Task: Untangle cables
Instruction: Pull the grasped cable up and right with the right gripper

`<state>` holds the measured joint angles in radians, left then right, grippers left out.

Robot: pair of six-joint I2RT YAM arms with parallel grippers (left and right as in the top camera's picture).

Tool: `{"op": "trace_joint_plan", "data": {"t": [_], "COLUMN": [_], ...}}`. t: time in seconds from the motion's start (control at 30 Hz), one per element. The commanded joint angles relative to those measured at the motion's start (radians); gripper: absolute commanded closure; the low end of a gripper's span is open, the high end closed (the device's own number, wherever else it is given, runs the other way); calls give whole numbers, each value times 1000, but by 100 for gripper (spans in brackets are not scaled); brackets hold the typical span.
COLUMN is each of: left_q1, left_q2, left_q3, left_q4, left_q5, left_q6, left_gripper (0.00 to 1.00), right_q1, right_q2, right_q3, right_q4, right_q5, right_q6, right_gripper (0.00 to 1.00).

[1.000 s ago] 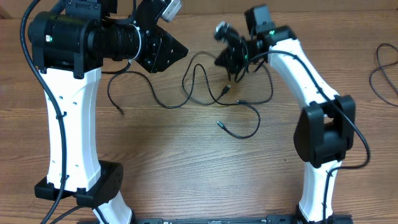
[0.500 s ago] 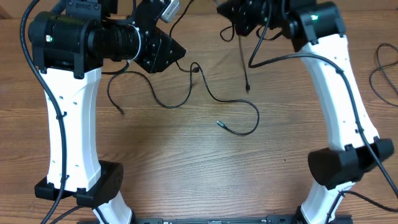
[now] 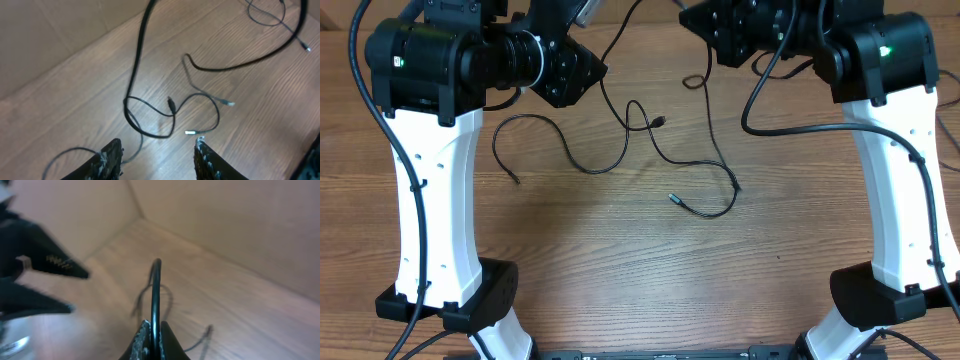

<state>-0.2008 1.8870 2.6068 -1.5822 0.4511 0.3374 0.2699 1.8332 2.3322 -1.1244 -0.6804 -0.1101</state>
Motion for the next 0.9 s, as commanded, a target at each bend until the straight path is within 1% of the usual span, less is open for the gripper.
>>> {"op": "trace_joint_plan", "data": {"t": [0.0,0.07,0.13,0.33,0.47,0.6,0.7,0.8,0.87], "left_q1": [0,0,0,1,0,-1,-3,-3,-4], "left_q2": [6,19,39,89,98,98,99,99,99], "left_q3": [20,20,20,19,19,20,19,19,19], "left_q4": [16,23,17,-36,-40,-37,-37,-37,-39], "left_q5": [-11,-11,-10,-9,12,92,150,192,216], "left_q6": [61,60,60,60,60,60,59,59,59], "left_gripper": [53,52,53,55,55,55,55,55,55], "right_q1": [6,6,5,-66,-163,-291,-395,-495,-577], "right_q2": [-29,-31,-34,-35,-35,-35,-35,-35,-35], "right_q3": [26,26,26,26,26,26,26,26,25], "right_q4": [4,13,22,52,49,37,28,13,-1], "right_q5": [-173,-200,-156,101,176,236,261,334,388], "right_q6": [33,32,32,31,-8,-31,-78,-125,-187], "right_gripper": [96,96,96,96,96,96,96,96,96]}}
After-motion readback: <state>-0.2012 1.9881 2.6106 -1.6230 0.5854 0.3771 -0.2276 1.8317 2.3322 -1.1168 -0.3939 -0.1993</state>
